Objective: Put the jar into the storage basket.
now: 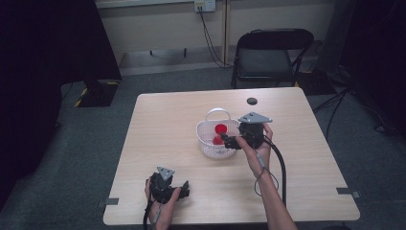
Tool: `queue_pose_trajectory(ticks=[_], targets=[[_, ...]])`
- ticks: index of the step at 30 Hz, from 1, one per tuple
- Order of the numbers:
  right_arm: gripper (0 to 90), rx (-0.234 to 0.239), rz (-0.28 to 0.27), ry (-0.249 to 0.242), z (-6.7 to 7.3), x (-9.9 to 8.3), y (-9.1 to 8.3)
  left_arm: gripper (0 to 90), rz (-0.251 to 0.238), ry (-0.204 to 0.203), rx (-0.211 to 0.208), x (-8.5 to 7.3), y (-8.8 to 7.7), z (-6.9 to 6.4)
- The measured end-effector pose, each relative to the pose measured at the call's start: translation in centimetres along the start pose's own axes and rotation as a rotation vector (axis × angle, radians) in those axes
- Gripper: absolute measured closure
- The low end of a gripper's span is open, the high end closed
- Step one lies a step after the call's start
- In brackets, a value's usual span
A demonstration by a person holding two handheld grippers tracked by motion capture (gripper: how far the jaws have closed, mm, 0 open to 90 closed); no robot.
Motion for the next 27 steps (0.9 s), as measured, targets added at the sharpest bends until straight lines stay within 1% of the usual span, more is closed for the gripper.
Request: queue_pose_trajectory(ticks=[1,6,7,8,11,12,16,17,20,21,22,23,24,25,27], targets=[[0.5,0.000,0.000,0.000,0.0,0.0,0.0,0.5,0.000,0.000,0.000,0.0,0.0,0.0],[0.8,-0.012,-0.009,0.008,-0.2,-0.1,-1.6,0.5,0.000,0.000,0.000,0.0,0.0,0.0],[0.8,-0.012,-0.009,0.008,-0.2,-0.1,-1.6,0.5,0.000,0.000,0.000,0.0,0.0,0.0],[1.1,-0.019,-0.009,0.015,-0.3,-0.3,-2.1,0.5,0.000,0.000,0.000,0.0,0.0,0.0],[1.7,-0.037,-0.013,0.034,-0.6,-0.3,-3.0,0.5,0.000,0.000,0.000,0.0,0.0,0.0],[1.7,-0.037,-0.013,0.034,-0.6,-0.3,-3.0,0.5,0.000,0.000,0.000,0.0,0.0,0.0],[1.7,-0.043,-0.021,0.045,-0.8,-0.4,-4.0,0.5,0.000,0.000,0.000,0.0,0.0,0.0],[1.7,-0.054,-0.023,0.044,-1.0,-0.5,-4.5,0.5,0.000,0.000,0.000,0.0,0.0,0.0],[1.9,-0.073,-0.031,0.038,-1.2,-0.8,-5.3,0.5,0.000,0.000,0.000,0.0,0.0,0.0],[1.9,-0.073,-0.031,0.038,-1.2,-0.8,-5.3,0.5,0.000,0.000,0.000,0.0,0.0,0.0],[2.1,-0.071,-0.039,0.047,-1.3,-1.0,-5.9,0.5,0.000,0.000,0.000,0.0,0.0,0.0],[2.1,-0.071,-0.039,0.047,-1.3,-1.0,-5.9,0.5,0.000,0.000,0.000,0.0,0.0,0.0],[2.1,-0.074,-0.041,0.053,-1.4,-1.1,-6.1,0.5,0.000,0.000,0.000,0.0,0.0,0.0],[2.2,-0.089,-0.039,0.056,-1.7,-1.6,-6.6,0.5,0.000,0.000,0.000,0.0,0.0,0.0],[2.2,-0.091,-0.041,0.062,-1.8,-1.8,-6.9,0.5,0.000,0.000,0.000,0.0,0.0,0.0]])
Point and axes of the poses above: each handheld gripper's, and its own axes: y roughly forward along the jaws, x roughly out of its top, z roughly to its left, the point moved 10 cm from there along y, roughly forward along the jaws, and after that the axes turned 14 degrees about -z, right-handed, at the moved point
